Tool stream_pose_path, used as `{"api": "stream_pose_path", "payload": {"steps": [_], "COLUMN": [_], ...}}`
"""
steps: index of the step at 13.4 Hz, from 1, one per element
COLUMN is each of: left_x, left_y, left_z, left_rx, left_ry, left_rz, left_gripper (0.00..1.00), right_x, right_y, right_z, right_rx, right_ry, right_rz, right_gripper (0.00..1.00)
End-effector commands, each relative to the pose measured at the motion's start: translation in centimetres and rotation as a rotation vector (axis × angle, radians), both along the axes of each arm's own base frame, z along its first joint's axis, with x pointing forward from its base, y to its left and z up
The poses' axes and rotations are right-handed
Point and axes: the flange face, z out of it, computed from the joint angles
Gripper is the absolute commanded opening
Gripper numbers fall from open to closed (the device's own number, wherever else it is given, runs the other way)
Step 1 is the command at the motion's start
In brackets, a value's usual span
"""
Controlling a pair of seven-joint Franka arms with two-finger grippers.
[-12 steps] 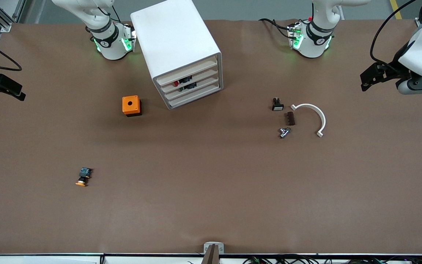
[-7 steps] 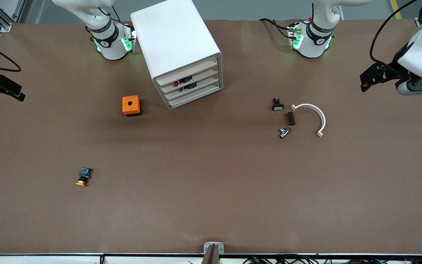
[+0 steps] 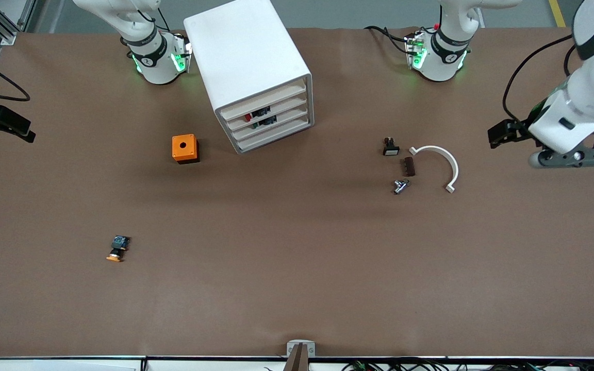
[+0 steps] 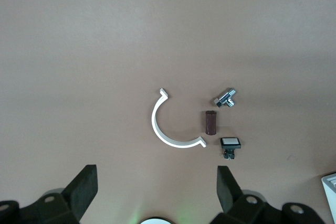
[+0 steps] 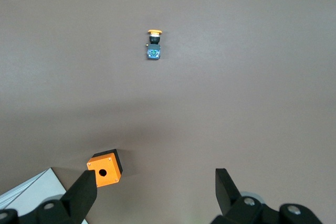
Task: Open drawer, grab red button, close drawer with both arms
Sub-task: 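Reach the left gripper toward the white cabinet's drawer front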
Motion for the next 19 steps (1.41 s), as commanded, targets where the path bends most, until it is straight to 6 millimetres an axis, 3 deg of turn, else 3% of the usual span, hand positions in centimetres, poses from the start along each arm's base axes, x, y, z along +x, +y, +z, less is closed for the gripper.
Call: {"api": "stream_pose_path", "payload": {"steps": [1,5,10,13,15,19], "left_x": [1.9,4.9,5.8,5.1,4.0,1.7], "left_y": [-1.0,-4.0,-10.7,-14.8,-17.5,-22.1], "left_z": [-2.6,-9.8,-18.2,-23.1,-24.4,-28.2], "left_rx": [-0.02,-0.034,0.035,0.112,0.151,0.351], "left_ry": [0.03,0.14,0.275,0.365,0.406,0.515], "left_rz": [0.056,0.314,0.596,0.798,0.909,1.337], "left_gripper": [1.0,1.0,1.0,1.0,1.0,1.0], "right_x": [0.1,0.1,0.2,0.6,0.9,1.2], "right_y": [-0.3,-0.7,-0.7,-0.9,-0.8,-1.5], "right_z": [-0.3,-0.6,-0.5,-1.3,-1.9,-2.8], "right_rx": [-0.014,-0.009,-0.002,0.002,0.003,0.003], "right_ry": [0.008,0.011,0.006,0.021,0.031,0.058], "right_rz": [-0.018,-0.027,-0.033,-0.035,-0.033,-0.047], "right_gripper": [1.0,1.0,0.99,1.0,1.0,0.99]}}
